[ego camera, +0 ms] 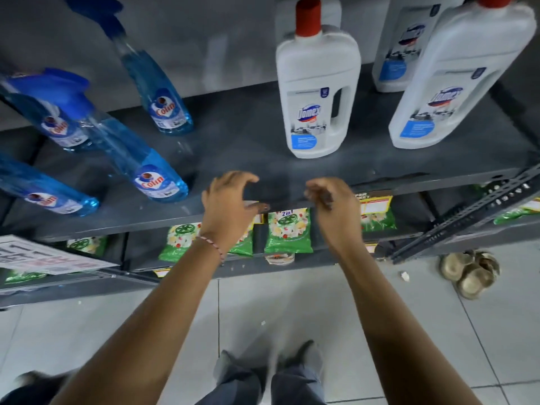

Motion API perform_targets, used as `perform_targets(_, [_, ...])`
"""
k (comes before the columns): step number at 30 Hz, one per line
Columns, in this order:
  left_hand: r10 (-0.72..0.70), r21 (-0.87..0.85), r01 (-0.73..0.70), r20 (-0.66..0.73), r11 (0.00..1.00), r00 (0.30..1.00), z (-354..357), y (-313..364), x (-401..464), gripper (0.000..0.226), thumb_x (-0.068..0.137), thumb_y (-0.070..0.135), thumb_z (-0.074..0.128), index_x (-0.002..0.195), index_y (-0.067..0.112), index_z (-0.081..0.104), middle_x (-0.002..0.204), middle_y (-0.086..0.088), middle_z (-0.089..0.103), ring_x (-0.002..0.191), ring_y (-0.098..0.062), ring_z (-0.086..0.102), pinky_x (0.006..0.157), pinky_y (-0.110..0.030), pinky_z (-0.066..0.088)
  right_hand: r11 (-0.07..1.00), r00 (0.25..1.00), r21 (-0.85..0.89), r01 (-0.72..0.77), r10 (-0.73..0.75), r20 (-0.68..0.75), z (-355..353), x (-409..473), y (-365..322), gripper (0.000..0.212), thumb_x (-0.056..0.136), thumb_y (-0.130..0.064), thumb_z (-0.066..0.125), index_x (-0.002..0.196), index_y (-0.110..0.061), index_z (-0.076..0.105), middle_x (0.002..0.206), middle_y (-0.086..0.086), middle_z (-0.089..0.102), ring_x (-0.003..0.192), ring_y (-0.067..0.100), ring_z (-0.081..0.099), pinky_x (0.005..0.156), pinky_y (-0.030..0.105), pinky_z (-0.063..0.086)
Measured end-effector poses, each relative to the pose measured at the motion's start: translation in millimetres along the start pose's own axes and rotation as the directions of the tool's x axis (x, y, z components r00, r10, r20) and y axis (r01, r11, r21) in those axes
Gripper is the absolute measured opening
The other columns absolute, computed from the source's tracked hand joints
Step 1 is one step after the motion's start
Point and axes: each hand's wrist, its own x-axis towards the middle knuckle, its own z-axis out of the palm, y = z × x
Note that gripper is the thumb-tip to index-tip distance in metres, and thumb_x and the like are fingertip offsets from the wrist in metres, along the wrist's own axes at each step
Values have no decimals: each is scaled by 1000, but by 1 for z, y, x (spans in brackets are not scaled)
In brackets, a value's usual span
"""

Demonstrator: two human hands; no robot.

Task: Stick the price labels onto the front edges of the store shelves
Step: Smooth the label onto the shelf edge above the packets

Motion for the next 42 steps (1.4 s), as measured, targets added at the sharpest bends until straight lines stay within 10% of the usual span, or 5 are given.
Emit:
perform_targets(5, [-143,-157,167,154,973,978,-27,-62,-5,11,75,9,79,86,9,77,75,-6,73,60,-1,61,58,1,39,1000,957,-4,11,-9,289,59,-5,-37,27,85,-5,74,111,-12,73,105,5,75,99,24,69,90,46,53])
perform_targets(11, [-36,-306,120,266,945,963,-32,-91,-19,5,75,10,79,78,12,76,58,18,60,52,20,52,53,2,36,991,921,-126,-35,81,380,86,-16,-51,13,85,-13,74,97,-16,77,94,0,77,86,15,69,75,22,48])
perform_targets(20, [-254,-455,366,288,812,923,-71,-196,-68,18,72,16,83,89,18,79,72,17,73,62,10,61,65,-11,50,923,879,88,-373,322,351,165,-66,-92,5,89,-5,70,86,-9,71,74,8,74,67,8,66,61,33,56])
perform_targets(29, [-282,-326,293,81,899,956,-114,-253,-64,11,81,7,73,90,9,79,90,-6,77,78,-14,67,79,-25,54,977,970,-187,103,-57,234,252,-91,-142,12,80,-18,80,90,-22,76,94,-5,76,92,22,67,81,47,51])
perform_targets(42, [-354,-390,315,-29,865,935,-105,-273,-54,4,78,17,75,81,15,75,74,5,74,65,-1,65,71,-19,55,912,994,-405,65,-24,106,287,-89,-147,16,78,-30,81,78,-16,73,75,-1,75,75,22,68,75,35,47])
